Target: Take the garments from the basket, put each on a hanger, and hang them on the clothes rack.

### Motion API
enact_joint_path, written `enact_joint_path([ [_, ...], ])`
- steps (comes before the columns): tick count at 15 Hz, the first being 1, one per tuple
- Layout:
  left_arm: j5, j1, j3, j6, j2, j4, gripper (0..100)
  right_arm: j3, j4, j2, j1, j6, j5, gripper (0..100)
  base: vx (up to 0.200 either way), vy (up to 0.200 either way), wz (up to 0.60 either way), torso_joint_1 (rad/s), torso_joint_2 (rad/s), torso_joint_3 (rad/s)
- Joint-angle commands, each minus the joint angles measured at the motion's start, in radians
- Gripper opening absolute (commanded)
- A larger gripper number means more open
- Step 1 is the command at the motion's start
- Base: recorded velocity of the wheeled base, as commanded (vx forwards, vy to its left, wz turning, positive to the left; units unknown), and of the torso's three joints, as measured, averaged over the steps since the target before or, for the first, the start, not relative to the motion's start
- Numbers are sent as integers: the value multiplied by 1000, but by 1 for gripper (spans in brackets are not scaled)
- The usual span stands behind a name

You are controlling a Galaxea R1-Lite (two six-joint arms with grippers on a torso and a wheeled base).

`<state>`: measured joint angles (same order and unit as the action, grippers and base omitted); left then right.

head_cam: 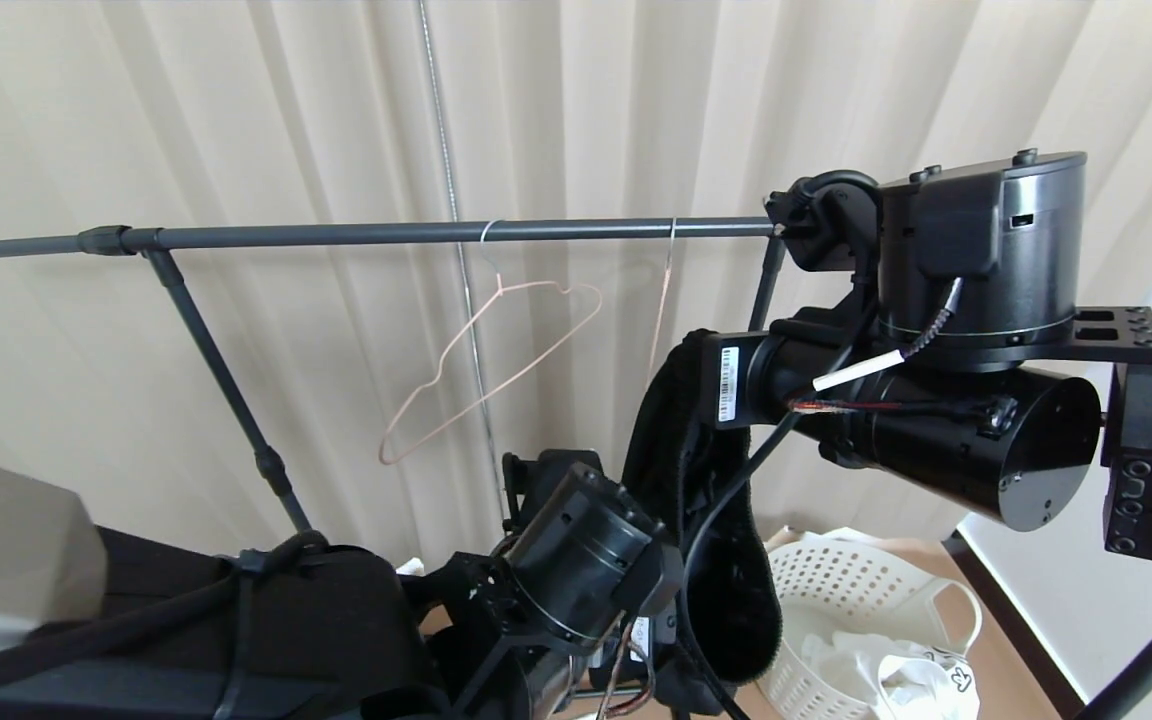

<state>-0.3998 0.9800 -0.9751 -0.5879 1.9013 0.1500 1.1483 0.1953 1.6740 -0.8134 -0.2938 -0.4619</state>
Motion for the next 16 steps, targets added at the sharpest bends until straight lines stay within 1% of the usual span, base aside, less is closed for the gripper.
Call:
enact_joint_path([
  [1,-11,-21,-10,-3,70,0,100,-4,-1,-17,0,1,0,0,0,0,0,0,0,0],
  [7,-19,-21,-1,-7,51,-1,100,-4,-1,-30,7,2,0,0,0,0,0,0,0,0],
  [11,-19,-21,-20,-9,117,2,100,-7,-5,-46,7,4,0,0,0,0,0,0,0,0],
  [13,-19,-34,-24,-9,122,2,100,-13,-4,-53,23,7,0,0,0,0,0,0,0,0],
  [14,-21,-34,-20,-9,119,2,0,-13,-4,-56,34,15,0,0,0,0,0,0,0,0],
  [16,-48,-34,-8,-17,105,0,0,-15,-4,-69,51,33,0,0,0,0,0,0,0,0],
])
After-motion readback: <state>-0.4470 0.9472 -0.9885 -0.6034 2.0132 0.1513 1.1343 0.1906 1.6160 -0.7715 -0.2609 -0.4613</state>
